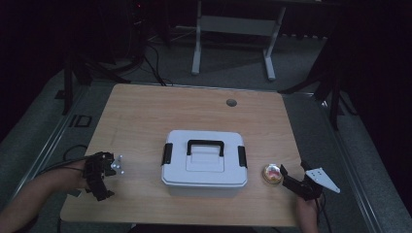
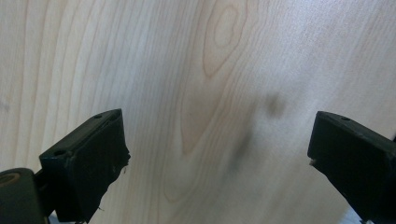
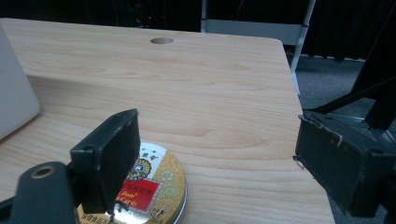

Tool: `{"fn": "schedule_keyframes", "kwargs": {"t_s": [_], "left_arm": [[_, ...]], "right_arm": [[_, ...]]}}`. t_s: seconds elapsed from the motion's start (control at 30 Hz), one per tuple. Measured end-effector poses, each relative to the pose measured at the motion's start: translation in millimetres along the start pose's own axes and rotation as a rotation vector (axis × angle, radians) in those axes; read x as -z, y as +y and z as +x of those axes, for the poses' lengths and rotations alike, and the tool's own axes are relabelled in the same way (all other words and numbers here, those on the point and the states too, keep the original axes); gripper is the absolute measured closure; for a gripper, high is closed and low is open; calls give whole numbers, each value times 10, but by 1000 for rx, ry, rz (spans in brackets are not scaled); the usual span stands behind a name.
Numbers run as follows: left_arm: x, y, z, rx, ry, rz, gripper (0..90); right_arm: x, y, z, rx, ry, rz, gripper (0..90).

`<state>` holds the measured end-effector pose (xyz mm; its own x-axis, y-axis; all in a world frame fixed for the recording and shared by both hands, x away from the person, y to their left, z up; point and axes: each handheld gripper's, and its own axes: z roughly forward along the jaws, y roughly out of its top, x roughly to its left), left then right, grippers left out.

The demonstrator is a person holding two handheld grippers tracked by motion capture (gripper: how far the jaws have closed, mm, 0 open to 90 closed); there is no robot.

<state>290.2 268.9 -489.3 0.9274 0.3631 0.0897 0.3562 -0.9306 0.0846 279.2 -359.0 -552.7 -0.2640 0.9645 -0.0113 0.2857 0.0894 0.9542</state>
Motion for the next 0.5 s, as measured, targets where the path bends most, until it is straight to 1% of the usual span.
{"fn": "schedule_keyframes", "kwargs": {"t_s": [0.03, 0.07, 0.1, 0.13, 0.17, 0.2, 0.23, 0.27, 0.3, 0.33, 0.37, 0.43, 0.5], "left_arm": [[29, 10, 9, 19, -13, 16, 36], [29, 10, 9, 19, -13, 16, 36], [56, 5, 8, 3, -20, 34, 36], [56, 5, 8, 3, -20, 34, 40], [67, 0, 8, -7, -26, 46, 40], [79, -7, 13, -10, -44, 54, 44], [104, -9, 37, 9, -62, 60, 49], [104, -9, 37, 9, -62, 60, 50], [150, -6, 56, 14, -67, 41, 59], [150, -6, 56, 14, -67, 41, 72], [209, 6, 73, 27, -61, 23, 80], [236, 17, 84, 32, -67, 22, 80], [319, 54, 92, 18, -84, 26, 81]], "right_arm": [[-1, 0, 2, 1, 0, 0, 136], [-1, 0, 2, 1, 0, 0, 136], [0, 0, 1, 1, 0, 0, 135], [0, 0, 1, 1, 0, 0, 135], [0, 0, 1, 0, 1, 0, 136], [0, 0, 1, 0, 1, 0, 136], [0, 0, 1, 1, 2, 0, 135], [0, 0, 1, 1, 2, 0, 135], [0, 0, 1, 1, 3, 0, 135], [0, 0, 1, 1, 3, 0, 135], [-2, 1, 1, 2, 4, 1, 135], [-3, 1, 2, 2, 3, 2, 136], [-6, 3, 4, 6, 4, 6, 136]]}}
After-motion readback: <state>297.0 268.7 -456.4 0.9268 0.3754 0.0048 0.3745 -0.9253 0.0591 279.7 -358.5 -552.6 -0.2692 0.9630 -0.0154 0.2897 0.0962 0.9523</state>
